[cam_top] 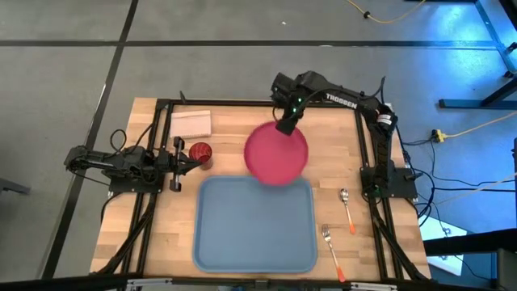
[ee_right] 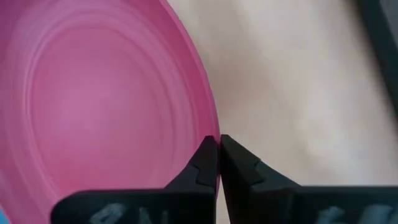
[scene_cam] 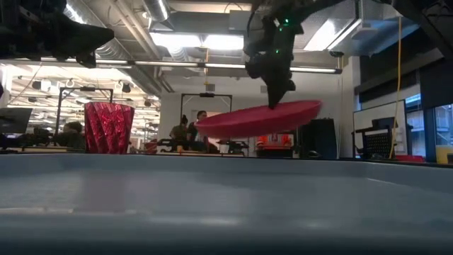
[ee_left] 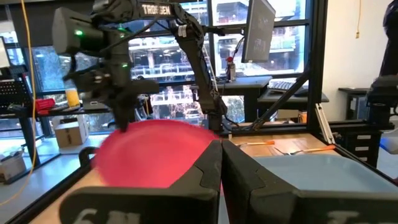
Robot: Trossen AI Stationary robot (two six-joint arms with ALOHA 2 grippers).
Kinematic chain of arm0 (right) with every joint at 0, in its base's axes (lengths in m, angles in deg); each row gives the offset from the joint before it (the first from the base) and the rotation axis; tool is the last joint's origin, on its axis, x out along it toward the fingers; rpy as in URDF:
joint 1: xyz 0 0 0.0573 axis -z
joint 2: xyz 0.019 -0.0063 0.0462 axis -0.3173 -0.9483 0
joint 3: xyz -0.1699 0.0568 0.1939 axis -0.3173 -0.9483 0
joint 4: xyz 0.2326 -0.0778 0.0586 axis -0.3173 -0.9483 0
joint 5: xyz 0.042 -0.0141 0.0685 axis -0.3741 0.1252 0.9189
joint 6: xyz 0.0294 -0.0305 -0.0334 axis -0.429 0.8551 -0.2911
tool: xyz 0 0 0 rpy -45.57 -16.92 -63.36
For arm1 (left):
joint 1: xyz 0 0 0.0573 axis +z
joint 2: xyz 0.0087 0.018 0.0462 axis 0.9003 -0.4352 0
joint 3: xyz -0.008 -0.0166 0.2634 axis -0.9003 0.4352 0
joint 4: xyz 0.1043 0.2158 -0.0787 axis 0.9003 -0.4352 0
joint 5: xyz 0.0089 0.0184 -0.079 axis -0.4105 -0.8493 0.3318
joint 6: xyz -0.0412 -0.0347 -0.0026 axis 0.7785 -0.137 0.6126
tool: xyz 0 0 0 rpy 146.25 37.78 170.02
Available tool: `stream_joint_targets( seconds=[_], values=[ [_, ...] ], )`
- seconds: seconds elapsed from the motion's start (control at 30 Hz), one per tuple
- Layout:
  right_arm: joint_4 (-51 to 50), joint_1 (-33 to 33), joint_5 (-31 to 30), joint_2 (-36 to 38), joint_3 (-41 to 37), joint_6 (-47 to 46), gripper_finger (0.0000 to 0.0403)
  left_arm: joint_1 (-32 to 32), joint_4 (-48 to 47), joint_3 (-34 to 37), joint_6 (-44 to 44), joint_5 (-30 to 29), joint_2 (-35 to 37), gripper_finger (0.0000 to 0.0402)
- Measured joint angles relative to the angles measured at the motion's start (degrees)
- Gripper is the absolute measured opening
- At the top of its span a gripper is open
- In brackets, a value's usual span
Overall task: Pick and place plate/cup/fork/spoon on tray
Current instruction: Put the red plate on the blue tray
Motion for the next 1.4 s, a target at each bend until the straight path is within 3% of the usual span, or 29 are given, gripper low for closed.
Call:
stream_joint_targets(
  seconds=[0.37,0.7,1.4],
  values=[
    [-5.15,-16.48,1.51,0.07,-3.6,-1.67,0.0008,0.0,-0.04,0.0,-0.01,-0.02,-0.01,0.0],
    [5.8,-29.49,0.6,0.07,-11.38,-6.84,0.002,0.01,-0.07,0.0,-0.02,-0.02,-0.01,0.0],
    [33.03,-33.19,-0.37,-0.39,-13.49,-6.49,0.0025,-0.01,-0.07,0.0,0.0,-0.02,-0.01,0.0]
  ],
)
